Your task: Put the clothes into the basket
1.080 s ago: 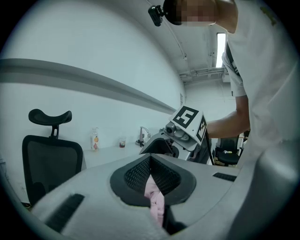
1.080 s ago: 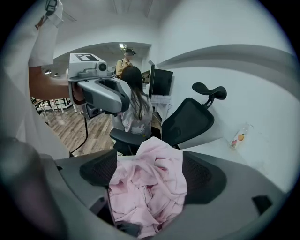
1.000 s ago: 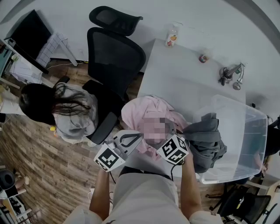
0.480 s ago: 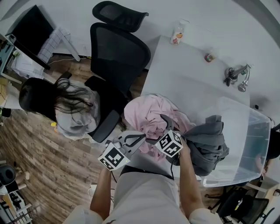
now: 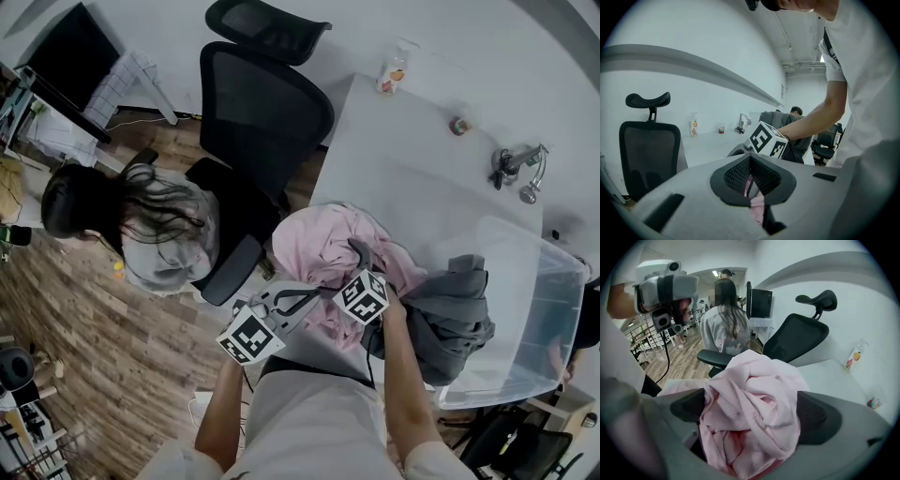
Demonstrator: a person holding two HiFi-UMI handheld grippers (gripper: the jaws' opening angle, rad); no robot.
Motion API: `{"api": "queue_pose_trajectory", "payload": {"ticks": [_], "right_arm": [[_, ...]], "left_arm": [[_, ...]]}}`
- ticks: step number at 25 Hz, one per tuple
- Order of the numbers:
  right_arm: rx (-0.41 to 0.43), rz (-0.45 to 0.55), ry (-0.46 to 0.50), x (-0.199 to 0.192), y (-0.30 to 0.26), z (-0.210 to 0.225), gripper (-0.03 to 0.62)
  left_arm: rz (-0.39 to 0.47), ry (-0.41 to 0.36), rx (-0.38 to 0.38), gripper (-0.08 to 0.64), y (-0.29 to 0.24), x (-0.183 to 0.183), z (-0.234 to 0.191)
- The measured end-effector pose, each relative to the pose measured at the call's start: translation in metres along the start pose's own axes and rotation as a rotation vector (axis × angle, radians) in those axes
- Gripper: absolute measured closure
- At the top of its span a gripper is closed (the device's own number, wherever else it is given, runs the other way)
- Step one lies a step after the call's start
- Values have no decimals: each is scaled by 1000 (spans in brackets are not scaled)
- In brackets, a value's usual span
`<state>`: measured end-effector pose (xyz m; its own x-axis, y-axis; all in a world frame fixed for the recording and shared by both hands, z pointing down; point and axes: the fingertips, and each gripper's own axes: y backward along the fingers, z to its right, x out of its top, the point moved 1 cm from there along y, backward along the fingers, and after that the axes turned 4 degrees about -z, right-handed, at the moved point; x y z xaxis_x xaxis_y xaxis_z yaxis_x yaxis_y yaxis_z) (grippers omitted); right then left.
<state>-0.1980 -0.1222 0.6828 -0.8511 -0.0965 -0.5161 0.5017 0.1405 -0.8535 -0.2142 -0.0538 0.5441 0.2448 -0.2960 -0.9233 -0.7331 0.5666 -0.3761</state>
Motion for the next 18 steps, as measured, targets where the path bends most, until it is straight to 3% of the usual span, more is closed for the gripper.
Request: {"api": "queue_pose_trajectory", "payload": {"ticks": [18], "right_arm": [[51,-52,-53,-29,-46,10,18]], "left_arm": [[-30,17,12,557,-2,-11,-8]]}}
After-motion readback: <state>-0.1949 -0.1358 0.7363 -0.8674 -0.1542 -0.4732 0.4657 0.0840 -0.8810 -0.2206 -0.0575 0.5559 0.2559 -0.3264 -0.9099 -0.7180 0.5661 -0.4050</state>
